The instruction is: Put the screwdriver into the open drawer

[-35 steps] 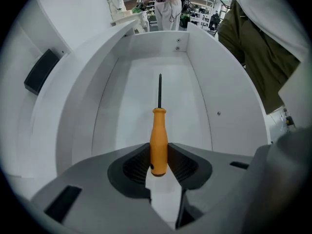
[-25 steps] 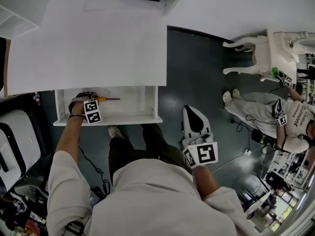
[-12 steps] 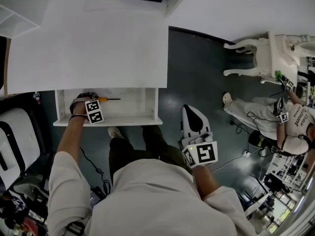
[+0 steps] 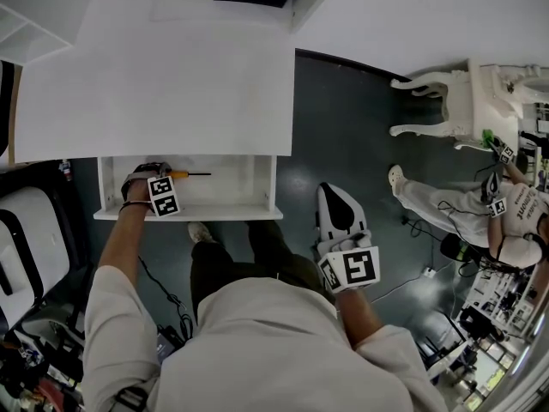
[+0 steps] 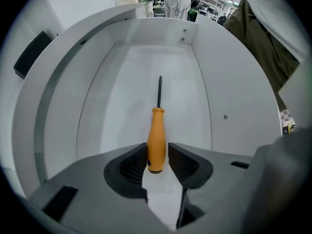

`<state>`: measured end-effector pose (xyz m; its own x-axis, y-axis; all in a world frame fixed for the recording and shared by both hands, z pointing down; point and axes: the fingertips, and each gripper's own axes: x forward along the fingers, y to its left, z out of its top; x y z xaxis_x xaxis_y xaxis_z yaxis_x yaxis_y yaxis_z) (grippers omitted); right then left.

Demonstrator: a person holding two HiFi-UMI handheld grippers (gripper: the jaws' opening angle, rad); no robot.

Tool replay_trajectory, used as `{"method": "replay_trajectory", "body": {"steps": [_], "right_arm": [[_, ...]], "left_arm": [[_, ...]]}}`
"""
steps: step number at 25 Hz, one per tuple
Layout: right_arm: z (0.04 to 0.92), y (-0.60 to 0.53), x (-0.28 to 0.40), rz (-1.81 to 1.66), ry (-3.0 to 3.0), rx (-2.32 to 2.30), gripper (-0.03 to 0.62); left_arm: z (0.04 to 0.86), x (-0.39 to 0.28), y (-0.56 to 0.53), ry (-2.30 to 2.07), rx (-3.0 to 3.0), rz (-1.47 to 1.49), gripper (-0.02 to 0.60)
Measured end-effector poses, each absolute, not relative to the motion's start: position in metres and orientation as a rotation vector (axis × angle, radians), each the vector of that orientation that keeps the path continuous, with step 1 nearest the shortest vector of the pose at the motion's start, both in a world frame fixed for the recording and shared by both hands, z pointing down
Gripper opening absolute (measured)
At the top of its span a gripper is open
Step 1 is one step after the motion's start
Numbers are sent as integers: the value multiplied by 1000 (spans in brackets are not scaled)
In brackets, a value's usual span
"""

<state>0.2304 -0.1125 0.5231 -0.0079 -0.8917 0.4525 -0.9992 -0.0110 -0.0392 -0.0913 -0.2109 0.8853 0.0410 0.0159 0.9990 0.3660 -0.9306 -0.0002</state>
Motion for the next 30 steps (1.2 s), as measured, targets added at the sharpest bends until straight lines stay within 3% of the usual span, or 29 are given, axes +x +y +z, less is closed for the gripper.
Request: {"method": "replay_trajectory", "body": {"steps": [16, 30], "right_arm": [[498, -126, 210, 439, -2081, 1952, 5], [452, -148, 154, 320, -2276, 1872, 5]], "left_arm": [[827, -87, -220, -164, -2221, -1891, 127], [666, -85, -230, 454, -2694, -1491, 127]]}}
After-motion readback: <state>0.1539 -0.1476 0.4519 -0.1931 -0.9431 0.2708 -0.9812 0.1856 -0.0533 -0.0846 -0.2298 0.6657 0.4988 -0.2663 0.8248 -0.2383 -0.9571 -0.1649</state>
